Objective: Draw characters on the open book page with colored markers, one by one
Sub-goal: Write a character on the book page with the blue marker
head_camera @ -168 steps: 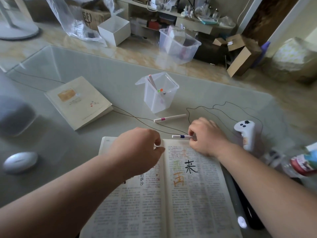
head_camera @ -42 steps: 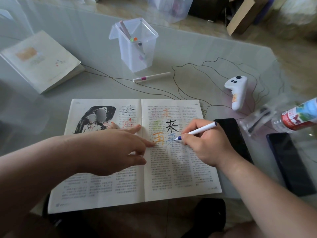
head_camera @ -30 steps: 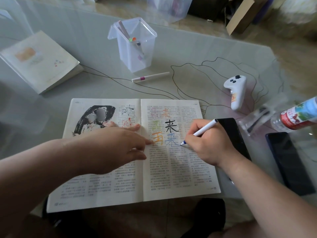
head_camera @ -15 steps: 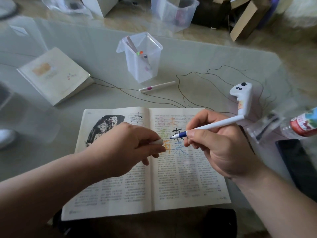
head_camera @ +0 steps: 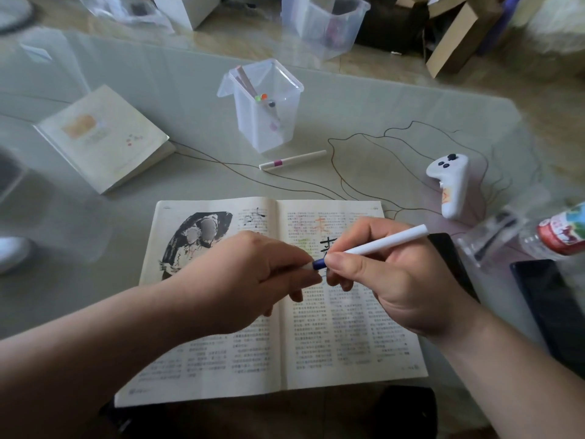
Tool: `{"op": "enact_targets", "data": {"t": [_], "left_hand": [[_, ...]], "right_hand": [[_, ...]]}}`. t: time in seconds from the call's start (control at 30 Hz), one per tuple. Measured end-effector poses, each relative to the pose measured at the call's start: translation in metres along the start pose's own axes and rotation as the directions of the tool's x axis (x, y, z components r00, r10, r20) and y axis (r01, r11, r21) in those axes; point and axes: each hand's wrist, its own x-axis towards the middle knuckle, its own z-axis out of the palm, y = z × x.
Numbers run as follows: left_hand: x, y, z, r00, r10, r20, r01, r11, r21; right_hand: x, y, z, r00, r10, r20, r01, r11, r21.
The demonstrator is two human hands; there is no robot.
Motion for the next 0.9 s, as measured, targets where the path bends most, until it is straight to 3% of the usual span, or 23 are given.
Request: {"op": "enact_targets", "data": {"t": [0.17,0.27,0.4,0.53,0.63,0.73,0.83,0.9], "left_hand": [[0.000,-0.004,0.001,0.986,0.130,-0.106,-0.121,0.989,0.087],[0.003,-0.010,0.000,0.982,0.162,-0.099,-0.143,0.974,0.176],[0.010,-0.015,-0.007,0.999,-0.046,0.004,0.044,0.972,0.230],[0.019,-0.020,-0.024,0.977,-0.214,-0.011,0.203,0.911,0.359],[0.022,-0.023,-0.037,0.953,-0.301,-0.030,0.292,0.887,0.358],[0.024,-0.029,-0.053,0.928,-0.329,-0.176,0.372,0.859,0.353],[0.027,-0.031,-0.067,0.880,-0.276,-0.388,0.385,0.891,0.241],[0.029,-0.028,-0.070,0.857,-0.254,-0.448,0.372,0.907,0.198]], "right_hand": [[0.001,0.004,0.008,0.997,0.079,-0.009,-0.076,0.981,0.178],[0.004,0.003,0.015,0.986,0.164,-0.020,-0.151,0.948,0.282],[0.014,0.001,0.019,0.967,0.242,-0.076,-0.225,0.957,0.186],[0.027,-0.011,0.015,0.957,0.150,-0.250,-0.084,0.963,0.257],[0.030,-0.019,0.019,0.953,0.010,-0.302,-0.007,1.000,0.010],[0.038,-0.032,0.031,0.922,-0.203,-0.329,0.068,0.922,-0.381],[0.066,-0.059,0.031,0.815,-0.452,-0.364,0.198,0.806,-0.558],[0.094,-0.081,0.030,0.738,-0.582,-0.341,0.253,0.708,-0.660]]}}
